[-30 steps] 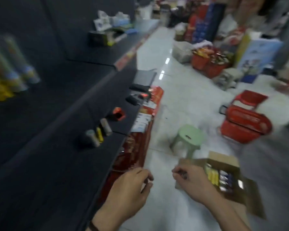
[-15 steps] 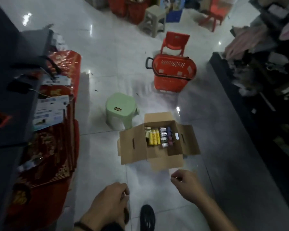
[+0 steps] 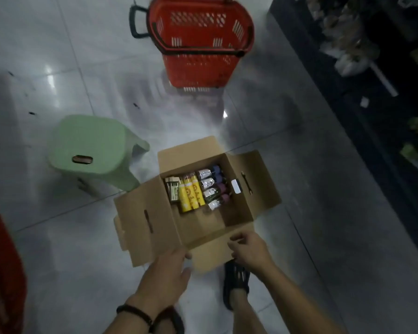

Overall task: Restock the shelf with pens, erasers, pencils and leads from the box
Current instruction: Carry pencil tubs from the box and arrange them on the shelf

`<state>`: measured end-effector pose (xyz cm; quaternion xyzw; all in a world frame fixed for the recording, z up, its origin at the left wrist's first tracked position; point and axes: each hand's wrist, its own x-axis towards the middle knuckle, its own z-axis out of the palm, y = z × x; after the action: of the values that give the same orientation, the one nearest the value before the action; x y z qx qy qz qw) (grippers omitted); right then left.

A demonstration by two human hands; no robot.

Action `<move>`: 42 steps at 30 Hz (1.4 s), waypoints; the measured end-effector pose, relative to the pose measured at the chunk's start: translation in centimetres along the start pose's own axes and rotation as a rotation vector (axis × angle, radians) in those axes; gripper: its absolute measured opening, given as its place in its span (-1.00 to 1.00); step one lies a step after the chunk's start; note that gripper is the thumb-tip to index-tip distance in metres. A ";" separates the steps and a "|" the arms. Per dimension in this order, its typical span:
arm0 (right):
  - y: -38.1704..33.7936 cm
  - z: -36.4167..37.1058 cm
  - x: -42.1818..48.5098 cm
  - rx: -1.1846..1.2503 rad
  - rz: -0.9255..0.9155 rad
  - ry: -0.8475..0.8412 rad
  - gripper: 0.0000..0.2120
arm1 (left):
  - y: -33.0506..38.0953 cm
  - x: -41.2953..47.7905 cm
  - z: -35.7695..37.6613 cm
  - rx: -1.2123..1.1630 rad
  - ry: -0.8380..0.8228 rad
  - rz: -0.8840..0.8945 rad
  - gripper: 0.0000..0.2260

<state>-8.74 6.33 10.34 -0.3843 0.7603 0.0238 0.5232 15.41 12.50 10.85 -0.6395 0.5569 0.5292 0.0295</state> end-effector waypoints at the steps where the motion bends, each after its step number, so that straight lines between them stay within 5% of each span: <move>1: 0.1 0.7 3.9 0.018 0.027 -0.010 -0.89 | -0.1 3.4 0.6 -0.021 0.004 0.004 -0.85; 11: 3.9 9.0 36.5 0.175 0.238 0.075 -0.46 | -4.1 32.6 8.7 -0.045 0.132 -0.065 -0.82; 15: 6.2 12.8 43.8 0.370 0.365 -0.085 -0.45 | -6.0 37.0 11.9 -0.238 0.172 -0.138 -0.81; 18: 7.6 13.9 45.6 0.700 0.425 -0.042 -0.58 | -7.6 38.5 13.6 -0.381 0.212 -0.221 -0.87; 22: 8.4 13.0 41.5 0.586 0.341 -0.003 -0.24 | -7.7 39.0 13.5 -0.613 0.224 -0.329 -0.89; 27: 5.9 9.8 33.0 0.466 -0.037 -0.278 -0.83 | -6.3 38.5 12.1 -1.152 0.063 -0.389 -0.74; 29: 5.2 8.8 32.8 0.456 -0.009 -0.278 -0.71 | -6.7 38.3 12.2 -1.195 0.073 -0.349 -0.67; 33: 4.8 9.6 39.1 0.416 0.058 0.014 -0.58 | -8.1 37.8 11.9 -1.155 0.169 -0.379 -0.74; 37: 4.3 13.1 46.4 0.530 0.290 0.014 0.19 | -8.5 36.1 11.9 -1.316 0.233 -0.404 -0.75; 42: 2.2 14.1 45.7 0.516 0.294 0.053 -0.19 | -7.5 33.0 12.3 -1.574 0.230 -0.436 -0.55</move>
<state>-6.34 -11.54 -34.05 -0.1249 0.8021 -0.1048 0.5745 7.13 0.55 -22.06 -0.6170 -0.1140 0.6782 -0.3825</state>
